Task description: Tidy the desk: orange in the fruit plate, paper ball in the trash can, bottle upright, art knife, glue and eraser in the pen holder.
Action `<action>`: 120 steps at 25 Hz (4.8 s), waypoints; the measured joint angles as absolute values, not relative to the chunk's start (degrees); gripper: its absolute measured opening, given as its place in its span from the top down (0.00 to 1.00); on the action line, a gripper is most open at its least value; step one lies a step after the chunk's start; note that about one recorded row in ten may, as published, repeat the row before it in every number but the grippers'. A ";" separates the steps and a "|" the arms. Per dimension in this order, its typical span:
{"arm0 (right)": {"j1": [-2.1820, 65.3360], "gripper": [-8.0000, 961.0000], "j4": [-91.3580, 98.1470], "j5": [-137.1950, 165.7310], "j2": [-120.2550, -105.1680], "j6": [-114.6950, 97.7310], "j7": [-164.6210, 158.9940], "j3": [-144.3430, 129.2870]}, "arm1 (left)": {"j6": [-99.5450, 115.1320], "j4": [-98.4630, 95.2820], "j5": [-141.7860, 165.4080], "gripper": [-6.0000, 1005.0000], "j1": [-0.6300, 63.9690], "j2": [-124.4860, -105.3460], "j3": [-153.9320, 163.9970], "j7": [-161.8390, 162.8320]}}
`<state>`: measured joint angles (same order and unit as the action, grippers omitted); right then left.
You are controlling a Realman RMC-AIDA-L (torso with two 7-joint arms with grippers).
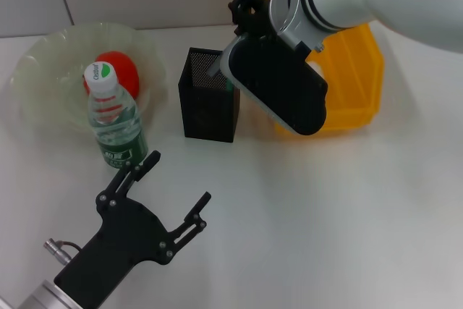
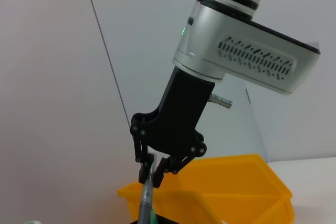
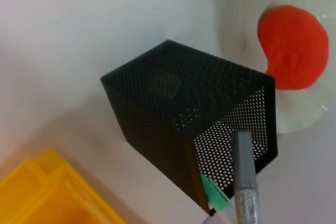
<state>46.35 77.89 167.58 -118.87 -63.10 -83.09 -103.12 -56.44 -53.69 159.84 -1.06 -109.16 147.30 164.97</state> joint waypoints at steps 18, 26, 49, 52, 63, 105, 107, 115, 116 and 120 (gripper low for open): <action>47.50 0.86 74.31 167.61 -119.10 -61.22 -82.09 -104.20 | -56.61 -53.64 159.88 0.17 -1.40 -108.98 147.72 164.97; 47.85 0.85 72.90 167.60 -119.09 -59.16 -81.81 -104.59 | -56.65 -53.61 159.87 0.17 -1.43 -108.92 147.66 164.97; 48.78 0.83 71.57 167.60 -119.18 -58.79 -81.46 -104.79 | -56.69 -53.35 159.87 0.17 -1.14 -109.07 147.30 164.97; 48.77 0.79 72.04 167.55 -119.18 -58.79 -81.62 -104.52 | -56.69 -53.35 159.87 0.17 -1.14 -109.07 147.30 164.97; 46.99 0.55 83.39 167.35 -119.17 -62.61 -91.20 -99.19 | -57.53 -53.34 159.87 0.17 -1.17 -108.86 147.30 164.97; 17.73 0.13 33.44 103.49 -119.14 -96.35 -47.97 -46.95 | -58.92 -51.58 160.96 0.17 0.96 -108.46 150.31 165.06; 18.33 0.13 32.65 103.57 -119.01 -96.22 -47.75 -46.95 | -58.89 -51.54 161.50 0.17 0.59 -108.36 150.49 165.03; 18.70 0.13 32.48 103.95 -118.99 -96.08 -46.33 -47.01 | -58.88 -51.46 163.73 0.17 0.45 -107.68 150.68 165.01; 18.74 0.13 32.53 104.13 -118.99 -96.08 -46.11 -47.01 | -58.88 -51.46 163.73 0.17 0.45 -107.68 150.68 165.01; 19.40 0.13 32.40 105.39 -119.11 -96.06 -45.77 -47.06 | -58.88 -50.97 164.22 0.17 0.81 -107.57 150.27 165.00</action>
<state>19.40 32.40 105.39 -119.11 -96.06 -45.78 -47.06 -58.88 -50.97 164.22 0.81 -107.57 150.27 165.00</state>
